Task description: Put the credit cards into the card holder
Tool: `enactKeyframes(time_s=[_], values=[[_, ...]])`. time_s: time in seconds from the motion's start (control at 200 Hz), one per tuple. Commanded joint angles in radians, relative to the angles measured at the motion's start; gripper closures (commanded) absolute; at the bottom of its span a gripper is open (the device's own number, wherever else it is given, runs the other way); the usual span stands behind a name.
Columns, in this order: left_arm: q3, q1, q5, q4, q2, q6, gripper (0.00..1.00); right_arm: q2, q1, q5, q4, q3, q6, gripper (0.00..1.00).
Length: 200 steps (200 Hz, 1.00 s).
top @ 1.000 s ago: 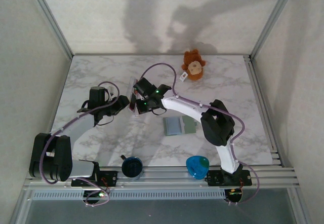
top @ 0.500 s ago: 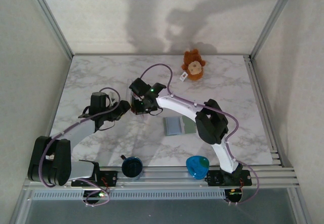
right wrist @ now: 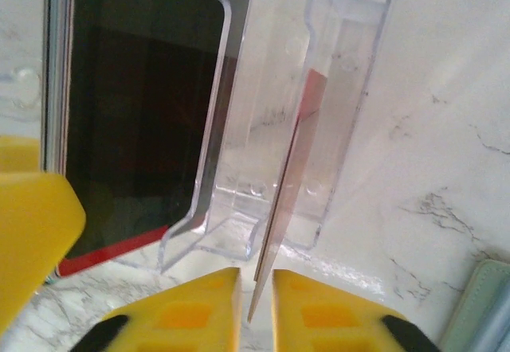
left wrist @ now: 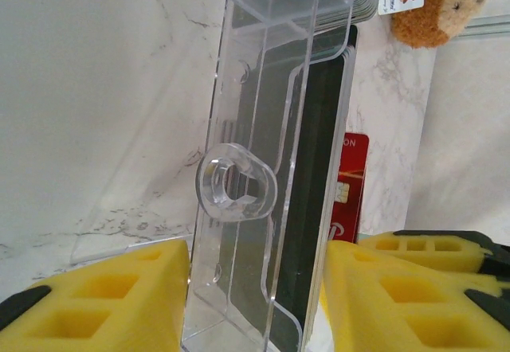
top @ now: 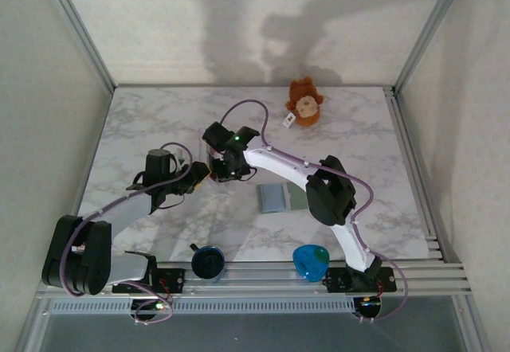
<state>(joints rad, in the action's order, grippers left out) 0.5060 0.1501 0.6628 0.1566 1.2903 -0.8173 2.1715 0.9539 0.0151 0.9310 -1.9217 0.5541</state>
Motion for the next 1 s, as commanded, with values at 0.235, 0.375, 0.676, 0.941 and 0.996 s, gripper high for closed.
enactKeyframes(time_s=[0.235, 0.375, 0.676, 0.941, 0.996], values=[[0.007, 0.011, 0.008, 0.013, -0.004, -0.010, 0.52, -0.016, 0.015, -0.013, 0.037, -0.010, -0.038, 0.84], [0.007, 0.012, 0.007, 0.013, 0.002, -0.006, 0.52, -0.021, 0.015, -0.033, 0.045, -0.011, -0.047, 0.97], [0.009, 0.011, 0.001, 0.011, 0.010, -0.001, 0.52, -0.040, 0.015, -0.089, 0.066, -0.012, -0.055, 1.00], [0.052, 0.006, -0.028, -0.061, -0.011, 0.039, 0.44, -0.089, 0.015, -0.143, 0.124, -0.035, -0.063, 1.00], [0.067, 0.001, -0.037, -0.083, -0.026, 0.048, 0.40, -0.112, 0.014, -0.151, 0.130, -0.029, -0.065, 1.00]])
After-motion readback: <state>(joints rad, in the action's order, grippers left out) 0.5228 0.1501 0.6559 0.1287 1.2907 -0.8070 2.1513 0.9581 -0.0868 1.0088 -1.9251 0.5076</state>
